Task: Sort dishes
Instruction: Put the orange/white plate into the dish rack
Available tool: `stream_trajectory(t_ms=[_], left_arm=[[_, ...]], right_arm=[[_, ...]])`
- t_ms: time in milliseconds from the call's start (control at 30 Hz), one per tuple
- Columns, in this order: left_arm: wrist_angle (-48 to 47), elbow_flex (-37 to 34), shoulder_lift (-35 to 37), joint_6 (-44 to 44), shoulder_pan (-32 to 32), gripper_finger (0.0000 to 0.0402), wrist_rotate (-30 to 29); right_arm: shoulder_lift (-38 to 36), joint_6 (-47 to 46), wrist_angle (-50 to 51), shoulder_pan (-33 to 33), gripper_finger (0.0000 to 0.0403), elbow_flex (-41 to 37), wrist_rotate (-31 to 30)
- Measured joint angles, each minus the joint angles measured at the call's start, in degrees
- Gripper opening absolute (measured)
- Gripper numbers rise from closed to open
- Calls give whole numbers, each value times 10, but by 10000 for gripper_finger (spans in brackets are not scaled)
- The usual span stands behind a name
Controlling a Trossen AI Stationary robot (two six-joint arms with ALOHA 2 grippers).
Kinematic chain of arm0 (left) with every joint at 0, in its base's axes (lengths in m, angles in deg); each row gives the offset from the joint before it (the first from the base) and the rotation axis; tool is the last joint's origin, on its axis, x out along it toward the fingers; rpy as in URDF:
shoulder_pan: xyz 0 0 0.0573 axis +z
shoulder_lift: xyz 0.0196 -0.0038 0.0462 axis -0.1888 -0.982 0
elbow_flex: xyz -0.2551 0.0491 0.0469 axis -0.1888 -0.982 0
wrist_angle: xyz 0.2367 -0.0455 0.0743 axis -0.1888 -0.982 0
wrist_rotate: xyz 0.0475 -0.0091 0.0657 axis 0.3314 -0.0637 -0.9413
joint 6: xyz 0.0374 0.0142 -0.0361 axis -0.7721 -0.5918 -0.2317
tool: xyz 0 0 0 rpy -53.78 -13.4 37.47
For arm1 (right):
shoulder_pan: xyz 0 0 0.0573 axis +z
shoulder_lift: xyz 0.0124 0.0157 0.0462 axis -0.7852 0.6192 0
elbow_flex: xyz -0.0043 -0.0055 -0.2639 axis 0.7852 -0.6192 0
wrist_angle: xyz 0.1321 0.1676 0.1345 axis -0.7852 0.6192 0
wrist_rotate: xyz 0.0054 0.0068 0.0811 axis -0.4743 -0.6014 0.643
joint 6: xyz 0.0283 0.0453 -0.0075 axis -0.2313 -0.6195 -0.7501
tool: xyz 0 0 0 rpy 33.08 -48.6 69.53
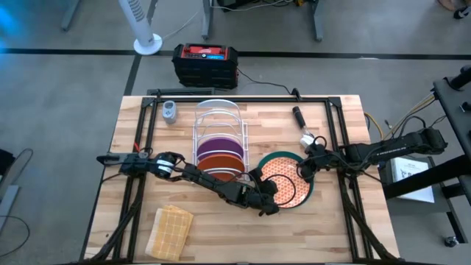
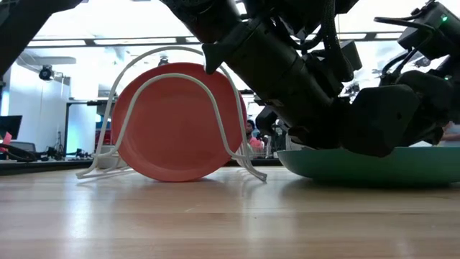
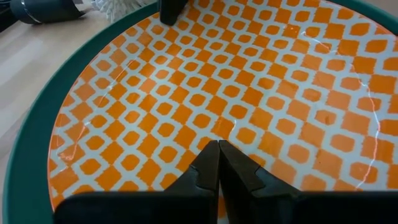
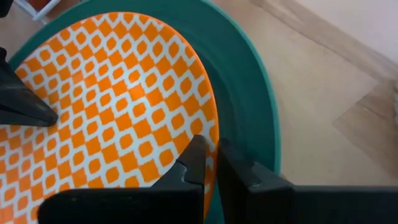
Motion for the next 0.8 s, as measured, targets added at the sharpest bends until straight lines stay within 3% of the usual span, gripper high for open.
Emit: stream_trajectory(t_ms=[433,800], left_arm=[[36,-2,3,-30,-2,0,-12],[45,0,-7,-25,-1,0,-24]], right_arm=[[0,68,22,0,1,37,-7],[0,68,30,0,1,38,1]])
